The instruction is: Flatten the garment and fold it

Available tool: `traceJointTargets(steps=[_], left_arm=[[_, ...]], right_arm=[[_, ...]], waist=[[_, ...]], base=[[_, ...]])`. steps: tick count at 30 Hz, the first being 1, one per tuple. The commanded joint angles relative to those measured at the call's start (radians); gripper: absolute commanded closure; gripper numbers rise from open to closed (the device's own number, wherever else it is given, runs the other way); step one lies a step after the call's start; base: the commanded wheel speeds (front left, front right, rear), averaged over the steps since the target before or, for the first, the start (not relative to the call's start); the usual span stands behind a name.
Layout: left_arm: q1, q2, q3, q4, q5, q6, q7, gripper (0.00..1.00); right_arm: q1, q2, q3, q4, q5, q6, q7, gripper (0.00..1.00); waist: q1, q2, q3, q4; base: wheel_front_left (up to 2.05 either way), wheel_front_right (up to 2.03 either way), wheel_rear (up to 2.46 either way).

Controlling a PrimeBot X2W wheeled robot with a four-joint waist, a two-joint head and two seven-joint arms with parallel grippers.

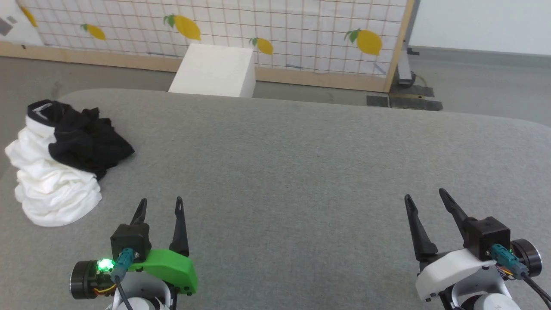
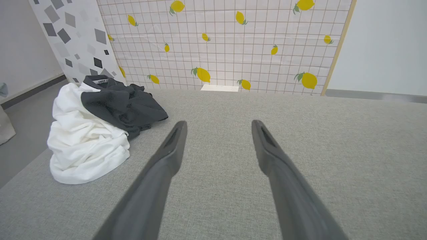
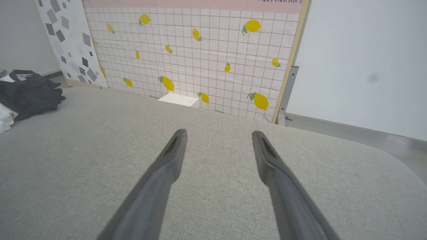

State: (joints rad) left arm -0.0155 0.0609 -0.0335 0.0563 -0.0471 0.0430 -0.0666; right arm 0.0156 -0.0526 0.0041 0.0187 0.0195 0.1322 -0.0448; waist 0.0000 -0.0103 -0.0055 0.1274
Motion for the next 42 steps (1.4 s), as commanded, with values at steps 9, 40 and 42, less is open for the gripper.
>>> traceJointTargets(steps=[9,40,42], left_arm=[[-0.005,0.011,-0.002,0.012,-0.024,0.023,-0.028,0.0],[-0.002,0.017,-0.005,0.052,-0.067,0.069,-0.092,0.0],[-0.003,0.017,-0.005,0.055,-0.069,0.071,-0.096,0.0]], right_arm=[[-0.014,0.001,0.015,0.011,0.02,-0.001,-0.022,0.0],[-0.026,0.001,0.034,0.022,0.047,-0.001,-0.054,0.0],[-0.026,0.002,0.036,0.022,0.048,-0.001,-0.056,0.0]], waist=[[0.0,0.0037,-0.002,0.066],[0.0,0.0062,-0.003,0.206],[0.0,0.0064,-0.003,0.215]], base=[[0.0,0.0,0.0],[0.0,0.0,0.0],[0.0,0.0,0.0]])
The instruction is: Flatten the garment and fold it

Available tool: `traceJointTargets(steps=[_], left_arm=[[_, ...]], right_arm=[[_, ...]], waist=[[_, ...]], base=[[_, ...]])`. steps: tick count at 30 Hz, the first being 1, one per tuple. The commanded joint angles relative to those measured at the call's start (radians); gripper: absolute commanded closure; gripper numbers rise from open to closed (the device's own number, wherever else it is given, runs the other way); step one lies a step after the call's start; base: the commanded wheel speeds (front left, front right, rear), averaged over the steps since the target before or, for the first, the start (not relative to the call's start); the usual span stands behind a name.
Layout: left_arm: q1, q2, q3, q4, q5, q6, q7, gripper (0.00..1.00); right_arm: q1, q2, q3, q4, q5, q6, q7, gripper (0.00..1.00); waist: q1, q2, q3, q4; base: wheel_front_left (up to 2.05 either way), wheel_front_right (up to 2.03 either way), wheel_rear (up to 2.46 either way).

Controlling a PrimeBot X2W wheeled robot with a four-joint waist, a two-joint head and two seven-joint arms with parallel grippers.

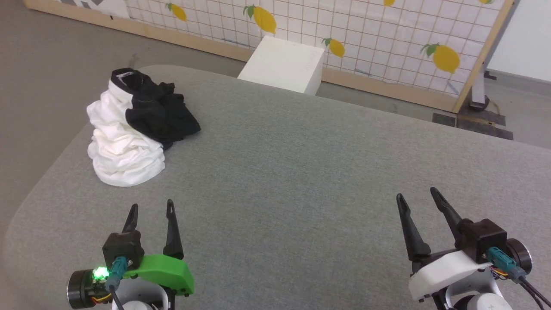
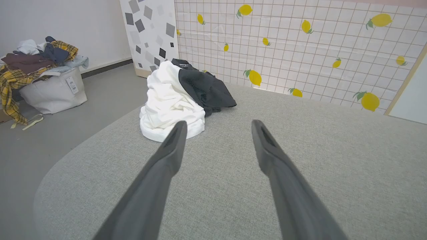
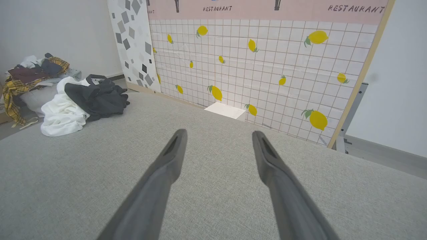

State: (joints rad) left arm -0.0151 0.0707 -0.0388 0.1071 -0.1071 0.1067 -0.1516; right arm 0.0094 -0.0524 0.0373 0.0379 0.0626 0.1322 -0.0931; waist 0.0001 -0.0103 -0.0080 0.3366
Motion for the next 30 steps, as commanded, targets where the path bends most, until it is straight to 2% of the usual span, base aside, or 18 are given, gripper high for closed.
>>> traceJointTargets(steps=[1,30], left_arm=[[-0.004,0.008,0.0,0.005,-0.01,0.009,-0.013,0.0],[-0.004,0.011,-0.009,0.043,-0.04,0.053,-0.073,0.0]], right_arm=[[-0.02,0.001,0.004,0.004,0.005,-0.001,-0.01,0.0],[-0.028,0.002,0.022,0.018,0.03,-0.001,-0.049,0.0]], waist=[[-0.0001,0.0064,-0.001,0.011],[-0.0001,0.0088,-0.008,0.129]], base=[[0.0,0.0,0.0],[0.0,0.0,0.0]])
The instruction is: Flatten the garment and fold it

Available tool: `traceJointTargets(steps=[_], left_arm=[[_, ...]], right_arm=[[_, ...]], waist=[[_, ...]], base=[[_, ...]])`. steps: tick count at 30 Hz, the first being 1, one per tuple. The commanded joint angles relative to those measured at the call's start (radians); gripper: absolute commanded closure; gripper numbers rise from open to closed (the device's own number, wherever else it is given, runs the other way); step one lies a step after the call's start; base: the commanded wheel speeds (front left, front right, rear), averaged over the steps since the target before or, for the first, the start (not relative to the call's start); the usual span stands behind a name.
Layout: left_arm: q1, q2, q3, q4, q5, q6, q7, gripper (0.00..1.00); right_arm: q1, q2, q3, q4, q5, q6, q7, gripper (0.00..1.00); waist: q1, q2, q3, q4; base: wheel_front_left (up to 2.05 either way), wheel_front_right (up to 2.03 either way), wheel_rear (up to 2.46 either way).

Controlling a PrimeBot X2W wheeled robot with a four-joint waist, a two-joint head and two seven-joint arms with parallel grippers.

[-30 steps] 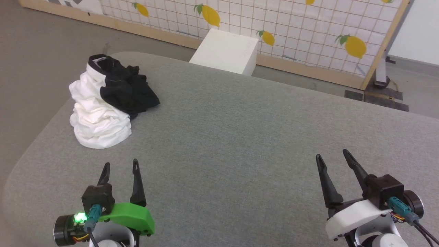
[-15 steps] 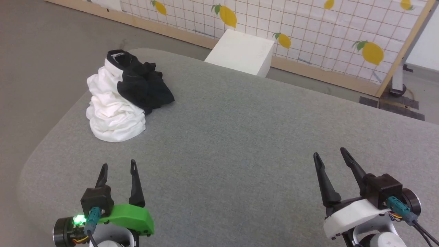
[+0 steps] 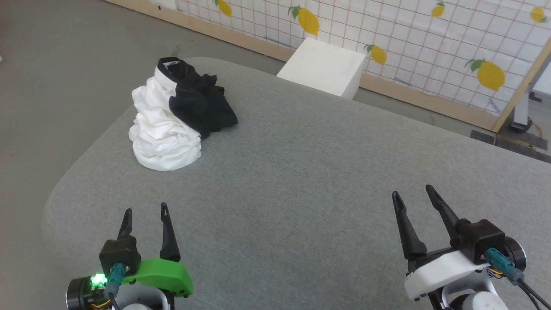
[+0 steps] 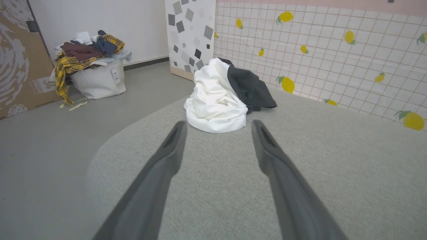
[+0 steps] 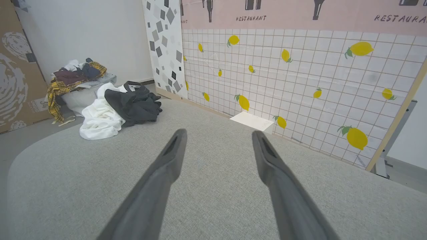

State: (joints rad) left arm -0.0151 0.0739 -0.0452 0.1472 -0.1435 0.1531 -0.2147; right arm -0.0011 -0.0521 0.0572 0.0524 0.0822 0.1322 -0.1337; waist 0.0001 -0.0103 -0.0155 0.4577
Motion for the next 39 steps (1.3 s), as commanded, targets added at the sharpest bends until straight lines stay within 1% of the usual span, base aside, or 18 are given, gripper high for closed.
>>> traceJointTargets(steps=[1,16,28,30,34,38,39], left_arm=[[-0.003,0.008,-0.004,0.006,-0.006,0.012,-0.015,0.0],[-0.001,0.011,-0.013,0.027,-0.028,0.035,-0.046,0.0],[-0.016,0.021,-0.006,0.044,-0.042,0.025,-0.045,0.0],[-0.047,0.03,-0.006,0.047,-0.051,0.011,-0.039,0.0],[-0.158,0.057,-0.009,0.057,-0.067,-0.025,-0.001,0.0],[-0.311,0.083,0.011,0.077,-0.101,-0.052,0.053,0.0],[-0.354,0.094,0.022,0.084,-0.115,-0.058,0.073,0.0]], right_arm=[[-0.017,0.002,0.003,0.004,0.012,-0.001,-0.013,0.0],[-0.02,0.002,0.015,0.009,0.019,-0.002,-0.031,0.0],[-0.012,0.002,0.02,0.014,0.026,-0.002,-0.035,0.0],[-0.015,0.002,0.021,0.009,0.024,-0.002,-0.031,0.0],[-0.034,0.002,0.021,-0.011,0.005,-0.002,-0.014,0.0],[-0.073,0.002,0.023,-0.048,-0.025,-0.002,0.009,0.0],[-0.086,0.002,0.027,-0.061,-0.033,-0.002,0.018,0.0]], waist=[[-0.0001,0.0091,-0.001,0.021],[-0.0001,0.0103,0.002,0.099],[-0.0001,0.0103,-0.007,0.112],[-0.0001,0.0103,0.004,0.106],[-0.0001,0.0103,0.057,0.074],[-0.0001,0.0103,0.164,0.013],[-0.0001,0.0103,0.207,-0.012]], base=[[0.0,0.0,0.0],[0.0,0.0,0.0],[0.0,0.0,0.0],[0.0,0.0,0.0],[0.0,0.0,0.0],[0.0,0.0,0.0],[0.0,0.0,0.0]])
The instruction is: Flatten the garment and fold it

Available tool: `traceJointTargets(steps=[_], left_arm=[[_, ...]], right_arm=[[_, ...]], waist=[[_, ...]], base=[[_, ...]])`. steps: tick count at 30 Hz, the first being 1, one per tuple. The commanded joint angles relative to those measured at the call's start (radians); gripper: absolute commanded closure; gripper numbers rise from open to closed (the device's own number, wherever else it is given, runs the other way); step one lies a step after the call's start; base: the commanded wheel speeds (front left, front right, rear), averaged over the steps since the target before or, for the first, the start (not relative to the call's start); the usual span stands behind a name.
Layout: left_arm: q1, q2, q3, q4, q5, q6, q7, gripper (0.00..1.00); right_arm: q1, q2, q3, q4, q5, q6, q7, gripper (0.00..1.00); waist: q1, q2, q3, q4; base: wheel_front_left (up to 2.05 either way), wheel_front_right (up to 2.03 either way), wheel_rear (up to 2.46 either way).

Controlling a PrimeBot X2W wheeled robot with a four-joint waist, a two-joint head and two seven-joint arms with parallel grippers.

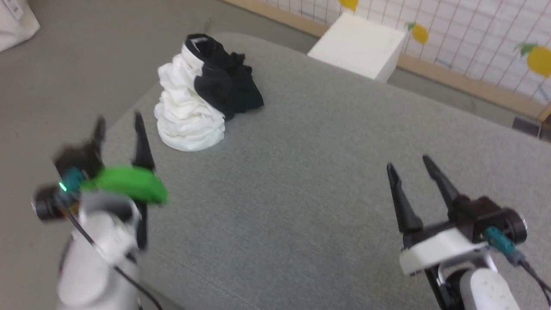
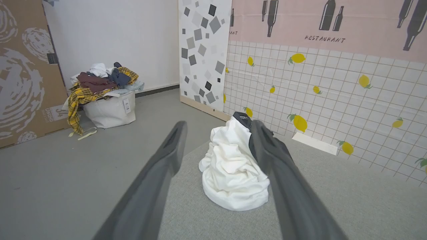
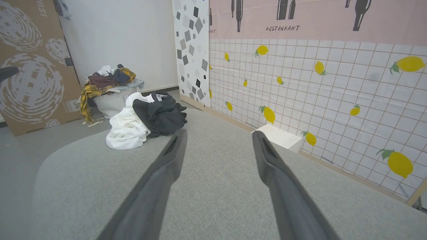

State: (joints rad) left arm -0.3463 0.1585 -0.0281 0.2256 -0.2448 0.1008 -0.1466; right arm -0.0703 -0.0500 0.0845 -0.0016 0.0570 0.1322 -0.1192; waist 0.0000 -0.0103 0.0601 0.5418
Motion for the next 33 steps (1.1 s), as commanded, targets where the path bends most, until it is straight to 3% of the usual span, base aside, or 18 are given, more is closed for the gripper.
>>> traceJointTargets(steps=[1,10,17,25,33], left_arm=[[-0.057,0.017,0.013,0.013,-0.024,-0.011,0.021,0.0],[-0.37,0.136,0.11,0.11,-0.148,-0.057,0.23,0.0],[-0.465,0.232,0.208,0.16,-0.227,-0.036,0.359,0.0],[-0.468,0.297,0.277,0.205,-0.292,0.003,0.511,0.0],[-0.46,0.297,0.29,0.266,-0.328,0.046,0.619,0.0]], right_arm=[[-0.029,0.0,-0.001,-0.016,-0.015,-0.002,0.008,0.0],[-0.153,-0.006,0.005,-0.09,-0.082,-0.002,0.036,0.0],[-0.22,-0.004,-0.009,-0.122,-0.078,-0.002,0.011,0.0],[-0.243,-0.003,-0.016,-0.131,-0.081,-0.002,-0.008,0.0],[-0.261,-0.002,-0.015,-0.117,-0.082,-0.002,-0.019,0.0]], waist=[[0.0,0.0103,0.161,-0.112],[0.0,0.0103,0.476,-0.272],[0.0,0.0103,0.634,-0.368],[0.0,0.0103,0.731,-0.411],[0.0,0.0103,0.732,-0.412]], base=[[0.0,0.0,0.0],[0.0,0.0,0.0],[0.0,0.0,0.0],[0.0,0.0,0.0],[0.0,0.0,0.0]])
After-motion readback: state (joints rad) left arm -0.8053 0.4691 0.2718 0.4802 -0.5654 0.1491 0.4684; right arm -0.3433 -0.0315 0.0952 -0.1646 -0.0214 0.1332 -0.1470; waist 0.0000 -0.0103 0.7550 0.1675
